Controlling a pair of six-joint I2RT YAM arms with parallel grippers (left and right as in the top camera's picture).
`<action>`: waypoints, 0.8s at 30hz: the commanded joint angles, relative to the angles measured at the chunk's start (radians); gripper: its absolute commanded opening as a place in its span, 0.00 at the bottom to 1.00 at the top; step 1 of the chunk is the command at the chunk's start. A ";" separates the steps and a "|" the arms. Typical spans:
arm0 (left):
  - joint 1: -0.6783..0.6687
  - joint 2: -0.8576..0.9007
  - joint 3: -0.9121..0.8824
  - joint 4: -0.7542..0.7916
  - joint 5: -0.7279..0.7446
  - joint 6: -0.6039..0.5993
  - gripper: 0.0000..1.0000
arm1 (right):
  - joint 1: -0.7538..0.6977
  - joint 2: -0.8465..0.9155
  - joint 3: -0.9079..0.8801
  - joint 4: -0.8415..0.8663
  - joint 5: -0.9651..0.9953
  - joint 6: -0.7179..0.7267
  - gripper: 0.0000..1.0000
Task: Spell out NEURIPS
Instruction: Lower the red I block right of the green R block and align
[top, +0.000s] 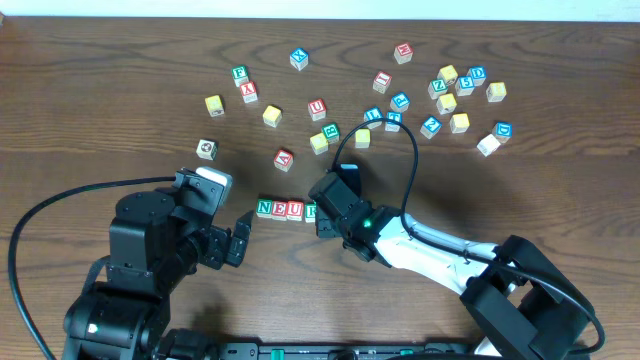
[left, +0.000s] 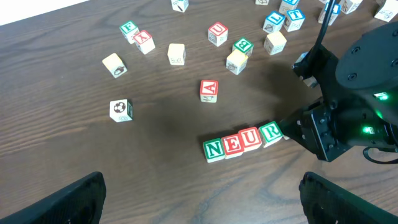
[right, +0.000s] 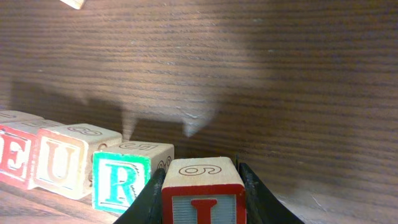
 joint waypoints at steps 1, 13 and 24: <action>0.005 -0.003 0.016 0.000 0.005 0.006 0.98 | 0.008 0.007 0.017 0.009 0.002 0.009 0.01; 0.005 -0.003 0.016 0.000 0.005 0.006 0.98 | 0.008 0.007 0.017 -0.016 0.002 0.010 0.01; 0.005 -0.003 0.016 0.000 0.005 0.006 0.98 | 0.008 0.007 0.017 -0.037 -0.049 0.020 0.01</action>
